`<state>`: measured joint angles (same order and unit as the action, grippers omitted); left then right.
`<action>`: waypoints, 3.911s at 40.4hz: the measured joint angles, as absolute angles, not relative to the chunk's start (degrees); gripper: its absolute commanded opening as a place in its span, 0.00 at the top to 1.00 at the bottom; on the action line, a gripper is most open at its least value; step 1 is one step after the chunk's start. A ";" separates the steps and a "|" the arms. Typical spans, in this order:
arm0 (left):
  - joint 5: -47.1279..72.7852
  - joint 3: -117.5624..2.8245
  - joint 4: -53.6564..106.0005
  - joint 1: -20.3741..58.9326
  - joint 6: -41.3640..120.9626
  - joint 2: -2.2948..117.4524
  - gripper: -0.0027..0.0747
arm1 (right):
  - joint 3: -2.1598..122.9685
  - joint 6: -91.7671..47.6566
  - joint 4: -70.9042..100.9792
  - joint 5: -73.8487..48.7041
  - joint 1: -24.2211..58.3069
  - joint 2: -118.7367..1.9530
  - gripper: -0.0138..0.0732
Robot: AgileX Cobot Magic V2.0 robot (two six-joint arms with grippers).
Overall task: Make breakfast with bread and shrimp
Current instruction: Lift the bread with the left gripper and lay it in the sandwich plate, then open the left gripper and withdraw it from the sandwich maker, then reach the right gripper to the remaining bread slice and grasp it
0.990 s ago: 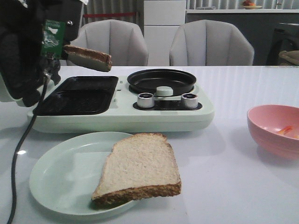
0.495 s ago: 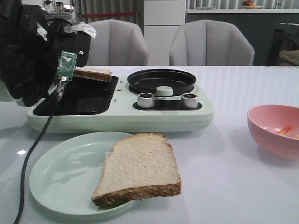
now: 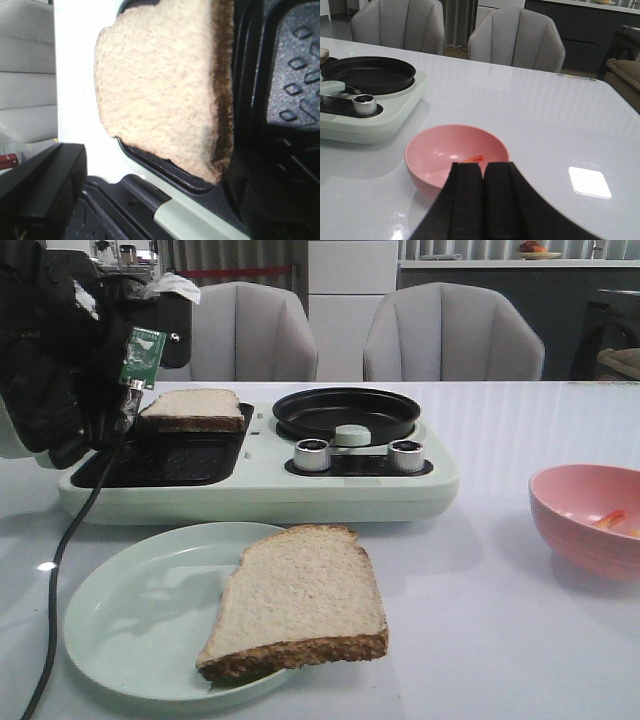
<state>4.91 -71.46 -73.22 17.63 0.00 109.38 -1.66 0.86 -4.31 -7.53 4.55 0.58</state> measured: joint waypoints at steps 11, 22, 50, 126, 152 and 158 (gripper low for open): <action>6.27 -65.60 -64.86 19.47 0.00 100.85 0.14 | -1.66 0.86 -4.31 -7.53 4.55 0.58 0.88; 9.63 -61.54 -42.52 22.74 0.00 84.01 0.14 | -1.66 0.86 -4.31 -7.53 4.55 0.58 0.88; 18.18 -37.56 1.61 23.22 -0.43 38.93 0.14 | -1.66 0.86 -4.31 -7.53 4.55 0.58 0.88; 28.34 -18.11 2.06 23.25 -0.65 -0.23 0.14 | 28.29 0.86 2.48 -23.10 7.98 -30.32 0.28; 28.34 -18.11 2.06 23.25 -0.65 -0.23 0.14 | 45.61 0.00 29.65 -27.95 21.24 -75.17 0.24; 28.34 -18.11 2.06 23.25 -0.65 -0.23 0.14 | 48.06 -5.83 37.38 -28.92 21.35 -84.42 0.24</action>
<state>28.34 -18.11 2.06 23.25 -0.65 -0.23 48.06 -5.83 37.38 -28.92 21.35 -84.42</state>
